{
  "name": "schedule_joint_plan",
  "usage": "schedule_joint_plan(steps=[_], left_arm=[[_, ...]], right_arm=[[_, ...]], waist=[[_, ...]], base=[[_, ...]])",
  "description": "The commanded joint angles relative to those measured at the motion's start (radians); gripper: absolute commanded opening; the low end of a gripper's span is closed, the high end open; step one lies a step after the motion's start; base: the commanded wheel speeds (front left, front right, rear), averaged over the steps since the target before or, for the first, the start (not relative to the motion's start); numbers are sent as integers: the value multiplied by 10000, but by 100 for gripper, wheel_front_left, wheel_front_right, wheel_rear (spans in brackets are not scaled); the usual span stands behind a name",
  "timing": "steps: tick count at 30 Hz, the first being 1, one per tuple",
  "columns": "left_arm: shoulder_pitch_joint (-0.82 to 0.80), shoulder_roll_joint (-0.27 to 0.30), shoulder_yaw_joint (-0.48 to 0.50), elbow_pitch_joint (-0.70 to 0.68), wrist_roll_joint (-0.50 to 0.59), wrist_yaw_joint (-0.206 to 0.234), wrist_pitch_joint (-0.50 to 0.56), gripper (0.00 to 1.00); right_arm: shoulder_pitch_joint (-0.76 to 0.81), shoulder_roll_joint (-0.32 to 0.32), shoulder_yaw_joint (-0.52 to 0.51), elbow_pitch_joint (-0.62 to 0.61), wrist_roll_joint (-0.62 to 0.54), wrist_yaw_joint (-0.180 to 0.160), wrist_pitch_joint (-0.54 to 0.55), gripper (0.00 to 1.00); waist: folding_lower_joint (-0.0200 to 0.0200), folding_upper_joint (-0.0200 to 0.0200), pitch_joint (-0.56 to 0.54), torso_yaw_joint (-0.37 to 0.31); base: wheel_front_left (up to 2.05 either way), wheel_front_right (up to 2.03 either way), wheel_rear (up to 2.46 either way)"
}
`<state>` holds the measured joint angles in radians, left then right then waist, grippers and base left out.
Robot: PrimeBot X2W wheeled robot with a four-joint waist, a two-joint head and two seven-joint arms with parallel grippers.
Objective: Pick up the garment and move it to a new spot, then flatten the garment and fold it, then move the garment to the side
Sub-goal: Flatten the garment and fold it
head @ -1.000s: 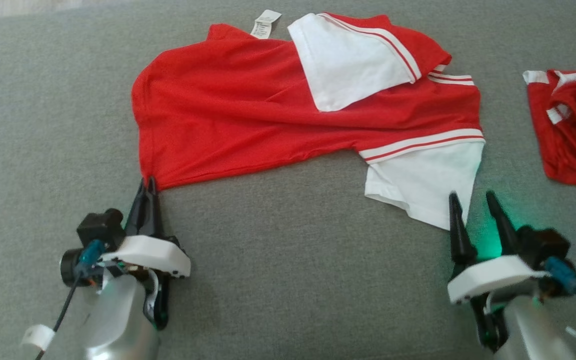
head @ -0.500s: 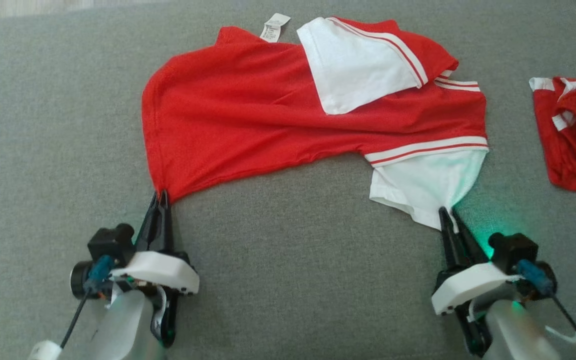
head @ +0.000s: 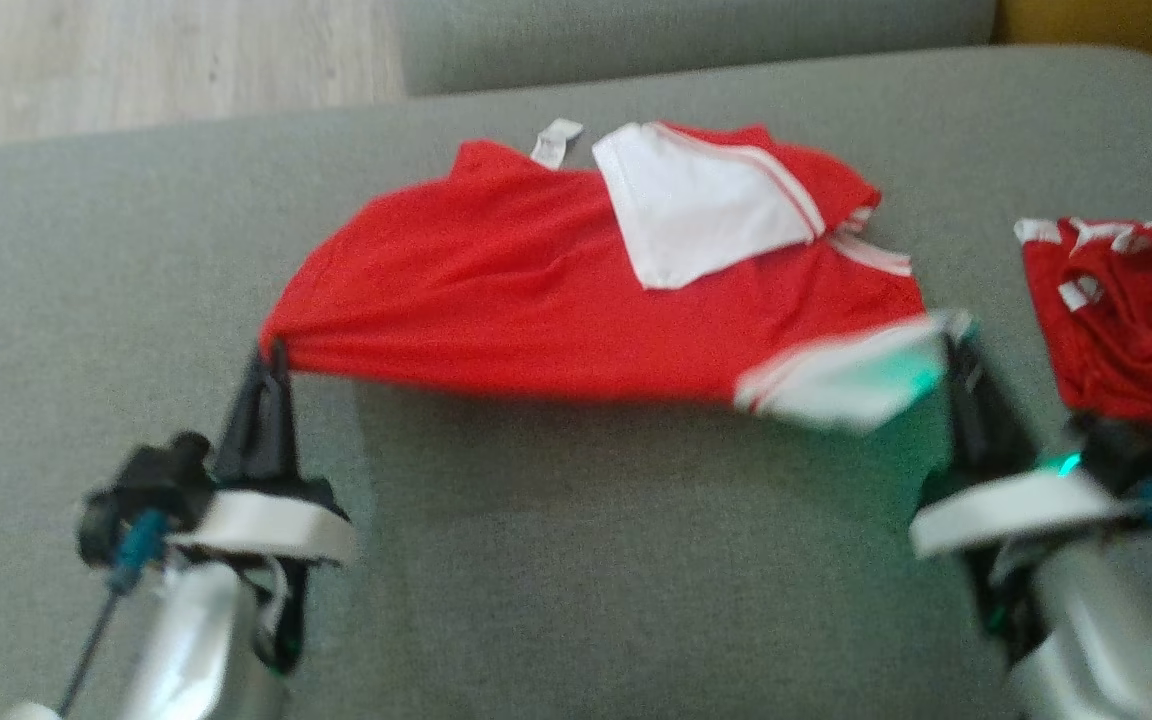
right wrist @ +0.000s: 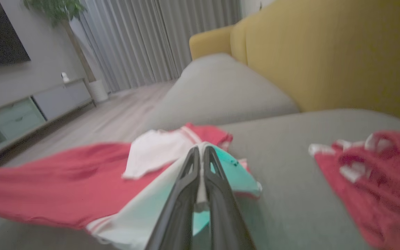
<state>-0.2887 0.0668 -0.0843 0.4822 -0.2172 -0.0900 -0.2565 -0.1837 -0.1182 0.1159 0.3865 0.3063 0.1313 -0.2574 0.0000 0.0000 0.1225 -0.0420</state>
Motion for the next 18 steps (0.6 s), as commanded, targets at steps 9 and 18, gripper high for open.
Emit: schedule_joint_plan(steps=[9, 18], left_arm=[[-2941, 1982, 6, -2309, 483, -356, 509, 0], [-5074, 3095, -933, -3123, 85, -402, 2493, 0]], right_arm=[[-3742, -2047, -135, -2328, 1974, -6, 167, 0], [-6382, -2895, -103, -2675, 2299, -6, 2030, 0]], waist=[[0, 0, -1488, 357], [0, 0, -868, 704]], base=[[0, 0, 0], [0, 0, 0]])
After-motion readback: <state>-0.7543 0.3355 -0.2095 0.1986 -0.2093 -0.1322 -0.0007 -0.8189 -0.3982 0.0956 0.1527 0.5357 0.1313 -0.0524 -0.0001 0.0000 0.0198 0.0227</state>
